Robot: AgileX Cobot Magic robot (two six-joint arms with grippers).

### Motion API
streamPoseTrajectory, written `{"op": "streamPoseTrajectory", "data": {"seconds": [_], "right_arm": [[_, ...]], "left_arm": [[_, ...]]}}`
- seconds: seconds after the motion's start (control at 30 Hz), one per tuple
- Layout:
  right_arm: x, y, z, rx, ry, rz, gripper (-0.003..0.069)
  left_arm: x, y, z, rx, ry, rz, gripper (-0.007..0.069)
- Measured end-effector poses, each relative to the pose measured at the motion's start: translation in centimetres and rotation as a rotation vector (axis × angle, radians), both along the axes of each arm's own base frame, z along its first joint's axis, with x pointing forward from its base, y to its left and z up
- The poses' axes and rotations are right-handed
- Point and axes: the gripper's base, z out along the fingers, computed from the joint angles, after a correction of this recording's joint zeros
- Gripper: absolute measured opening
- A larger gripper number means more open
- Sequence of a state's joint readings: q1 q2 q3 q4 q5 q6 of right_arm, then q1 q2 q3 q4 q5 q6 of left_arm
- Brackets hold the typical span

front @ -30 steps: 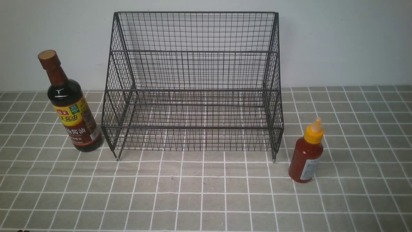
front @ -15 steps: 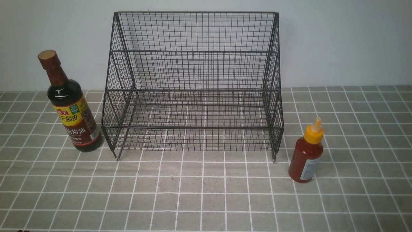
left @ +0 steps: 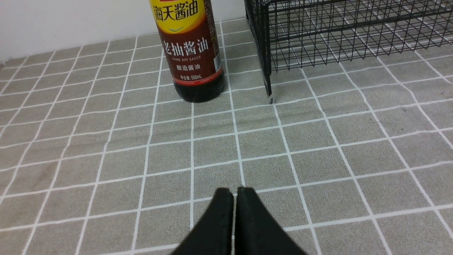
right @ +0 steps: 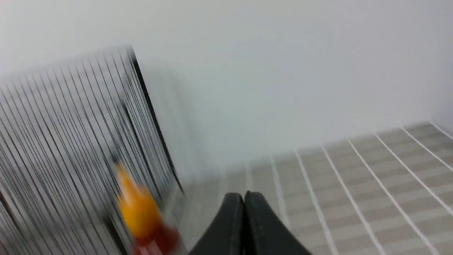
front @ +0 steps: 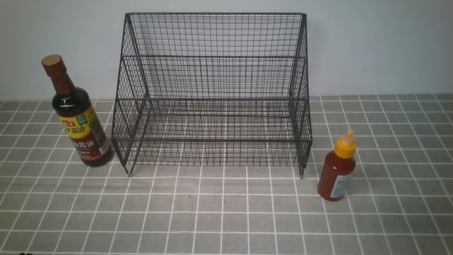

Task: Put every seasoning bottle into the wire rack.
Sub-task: Use the right arm to grab the condiment bottle closest to it

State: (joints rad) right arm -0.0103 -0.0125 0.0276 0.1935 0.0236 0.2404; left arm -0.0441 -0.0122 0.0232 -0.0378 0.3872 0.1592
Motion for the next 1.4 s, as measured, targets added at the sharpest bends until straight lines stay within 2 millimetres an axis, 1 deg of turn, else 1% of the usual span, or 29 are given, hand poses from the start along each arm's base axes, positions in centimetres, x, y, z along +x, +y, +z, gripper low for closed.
{"op": "streamPoseTrajectory", "data": {"seconds": [0.07, 0.13, 0.37, 0.43, 0.5, 0.57, 0.6, 0.63, 0.7, 0.73, 0.77, 0.87, 0.93, 1.0, 1.03, 1.07, 1.13, 1.17, 1.23, 1.27, 1.3, 1.37, 1.4], "right_arm": [[-0.1, -0.2, 0.7, 0.129, -0.086, -0.004, -0.0014], [-0.2, -0.4, 1.1, 0.176, -0.132, -0.011, -0.0014], [-0.3, -0.6, 1.4, 0.207, -0.166, -0.017, -0.0014], [-0.5, -0.7, 1.7, 0.221, -0.207, -0.026, -0.0014], [-0.5, -0.7, 2.0, 0.221, -0.21, -0.024, -0.0014], [-0.8, -0.1, 3.9, 0.201, -0.132, 0.026, -0.0014], [-0.9, -0.1, 4.1, 0.198, -0.124, 0.031, -0.0014], [-1.2, 0.3, 5.5, 0.166, -0.056, 0.059, -0.0014], [-1.0, 0.8, 7.5, 0.082, 0.108, 0.094, -0.0014], [-0.8, 0.8, 7.6, 0.065, 0.136, 0.097, -0.0014], [-0.2, 1.2, 8.3, -0.014, 0.288, 0.129, -0.0014], [1.9, 1.8, 9.6, -0.176, 0.58, 0.229, -0.0014], [3.3, 2.1, 10.3, -0.233, 0.731, 0.312, -0.0014], [5.2, 2.5, 10.4, -0.251, 0.897, 0.397, -0.001], [5.4, 2.5, 10.6, -0.251, 0.903, 0.402, -0.001], [6.9, 2.6, 10.9, -0.254, 0.977, 0.433, 0.0001], [7.6, 2.6, 11.0, -0.258, 1.001, 0.444, 0.0011], [9.3, 2.6, 11.3, -0.276, 1.031, 0.461, 0.0041], [11.0, 2.6, 11.6, -0.303, 1.034, 0.482, 0.0085], [11.2, 2.6, 11.7, -0.303, 1.032, 0.485, 0.009], [12.6, 2.9, 12.0, -0.336, 1.01, 0.509, 0.0144], [13.3, 3.2, 12.1, -0.356, 0.995, 0.523, 0.0174], [13.9, 3.6, 12.1, -0.374, 0.977, 0.535, 0.0206]], "left_arm": [[0.0, 0.0, 0.0, 0.0, 0.0, 0.0, -0.0007], [0.0, 0.0, 0.0, 0.0, 0.0, 0.0, -0.0007], [0.0, 0.0, 0.0, 0.0, 0.0, 0.0, -0.0007], [0.0, 0.0, 0.0, 0.0, 0.0, 0.0, -0.0007], [0.0, 0.0, 0.0, 0.0, 0.0, 0.0, -0.0007], [0.0, 0.0, 0.0, 0.0, 0.0, 0.0, -0.0007], [0.0, 0.0, 0.0, 0.0, 0.0, 0.0, -0.0007], [0.0, 0.0, 0.0, 0.0, 0.0, 0.0, -0.0007], [0.0, 0.0, 0.0, 0.0, 0.0, 0.0, -0.0007], [0.0, 0.0, 0.0, 0.0, 0.0, 0.0, -0.0007], [0.0, 0.0, 0.0, 0.0, 0.0, 0.0, -0.0007], [0.0, 0.0, 0.0, 0.0, 0.0, 0.0, -0.0007], [0.0, 0.0, 0.0, 0.0, 0.0, 0.0, -0.0007], [0.0, 0.0, 0.0, 0.0, 0.0, 0.0, -0.0007], [0.0, 0.0, 0.0, 0.0, 0.0, 0.0, -0.0007], [0.0, 0.0, 0.0, 0.0, 0.0, 0.0, -0.0007], [0.0, 0.0, 0.0, 0.0, 0.0, 0.0, -0.0007], [0.0, 0.0, 0.0, 0.0, 0.0, 0.0, -0.0007], [0.0, 0.0, 0.0, 0.0, 0.0, 0.0, -0.0007], [0.0, 0.0, 0.0, 0.0, 0.0, 0.0, -0.0007], [0.0, 0.0, 0.0, 0.0, 0.0, 0.0, -0.0007], [0.0, 0.0, 0.0, 0.0, 0.0, 0.0, -0.0007], [0.0, 0.0, 0.0, 0.0, 0.0, 0.0, -0.0007]]}}
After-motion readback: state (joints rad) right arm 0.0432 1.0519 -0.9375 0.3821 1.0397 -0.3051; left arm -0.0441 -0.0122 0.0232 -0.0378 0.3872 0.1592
